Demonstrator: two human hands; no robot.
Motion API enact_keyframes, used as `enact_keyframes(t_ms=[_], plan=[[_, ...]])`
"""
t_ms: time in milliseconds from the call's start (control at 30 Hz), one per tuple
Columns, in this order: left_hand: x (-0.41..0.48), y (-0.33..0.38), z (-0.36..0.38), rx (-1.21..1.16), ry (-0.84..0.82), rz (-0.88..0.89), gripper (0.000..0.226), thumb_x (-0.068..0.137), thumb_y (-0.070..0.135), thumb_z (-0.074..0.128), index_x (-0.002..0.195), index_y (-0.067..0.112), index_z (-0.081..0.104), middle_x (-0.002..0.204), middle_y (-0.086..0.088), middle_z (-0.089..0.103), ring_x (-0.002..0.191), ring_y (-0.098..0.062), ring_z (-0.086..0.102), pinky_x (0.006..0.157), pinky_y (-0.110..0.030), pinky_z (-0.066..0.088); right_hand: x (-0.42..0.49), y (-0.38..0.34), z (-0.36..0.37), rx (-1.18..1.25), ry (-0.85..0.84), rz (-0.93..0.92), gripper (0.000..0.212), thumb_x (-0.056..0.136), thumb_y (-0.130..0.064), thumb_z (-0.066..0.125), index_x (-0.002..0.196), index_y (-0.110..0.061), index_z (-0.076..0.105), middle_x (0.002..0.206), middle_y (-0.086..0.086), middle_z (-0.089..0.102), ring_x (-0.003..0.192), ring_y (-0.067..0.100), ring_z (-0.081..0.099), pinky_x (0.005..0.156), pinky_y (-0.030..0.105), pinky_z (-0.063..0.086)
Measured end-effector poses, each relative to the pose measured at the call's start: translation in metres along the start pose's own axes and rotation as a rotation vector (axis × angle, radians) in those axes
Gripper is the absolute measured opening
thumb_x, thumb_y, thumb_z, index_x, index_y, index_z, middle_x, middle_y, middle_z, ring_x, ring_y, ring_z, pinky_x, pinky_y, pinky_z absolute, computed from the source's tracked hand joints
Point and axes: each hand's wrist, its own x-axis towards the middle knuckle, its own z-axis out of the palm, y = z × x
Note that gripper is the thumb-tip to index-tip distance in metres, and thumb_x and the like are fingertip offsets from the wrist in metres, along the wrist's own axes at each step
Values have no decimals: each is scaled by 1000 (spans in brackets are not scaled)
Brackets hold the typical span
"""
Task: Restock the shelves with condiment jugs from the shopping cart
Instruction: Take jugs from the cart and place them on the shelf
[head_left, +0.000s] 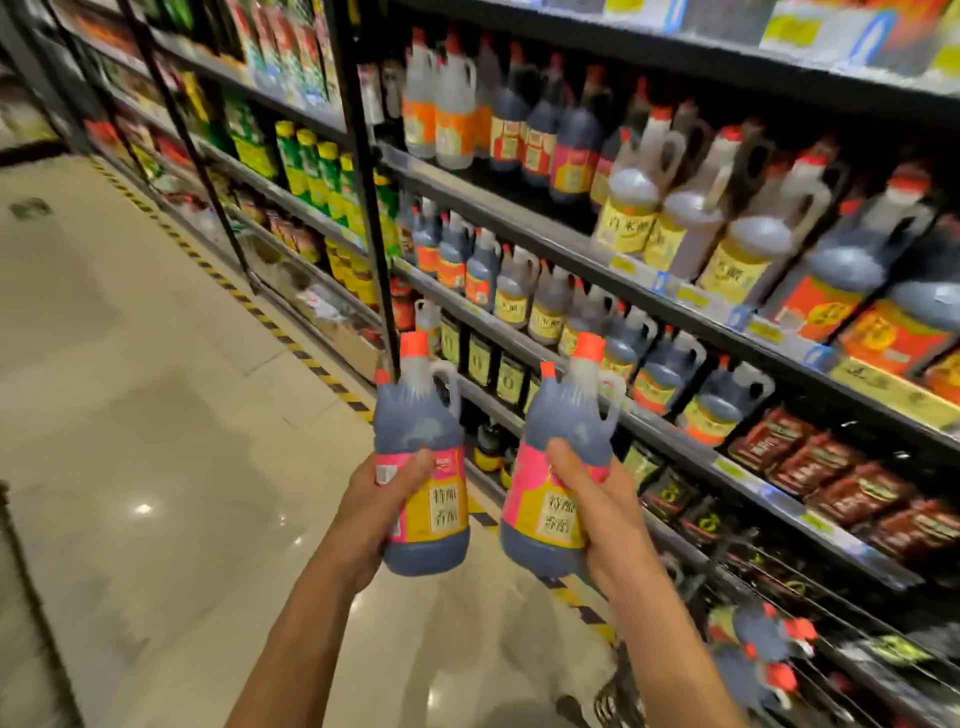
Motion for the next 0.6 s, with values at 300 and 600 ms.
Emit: enact_keyframes(t_ms=[300,600], plan=[[102,45,-28,-15,10,67,74,65,50,78,124,9,63,108,-22,73,96,-42,72,79,-50,60,107,-25,55,10,-31,-49,50,79,-29,75,127,-19,64,108,9,79,92,29,77,68,35,62],[253,109,3,20,-30,162,81,57,44,83,130,16,59,110,-14,74,98,-36,73,80,-49,59,258,-73,72,0,28,-151,80,60,-45,93,130,-23,61,113,6,77,98,28,76,79,44,62]])
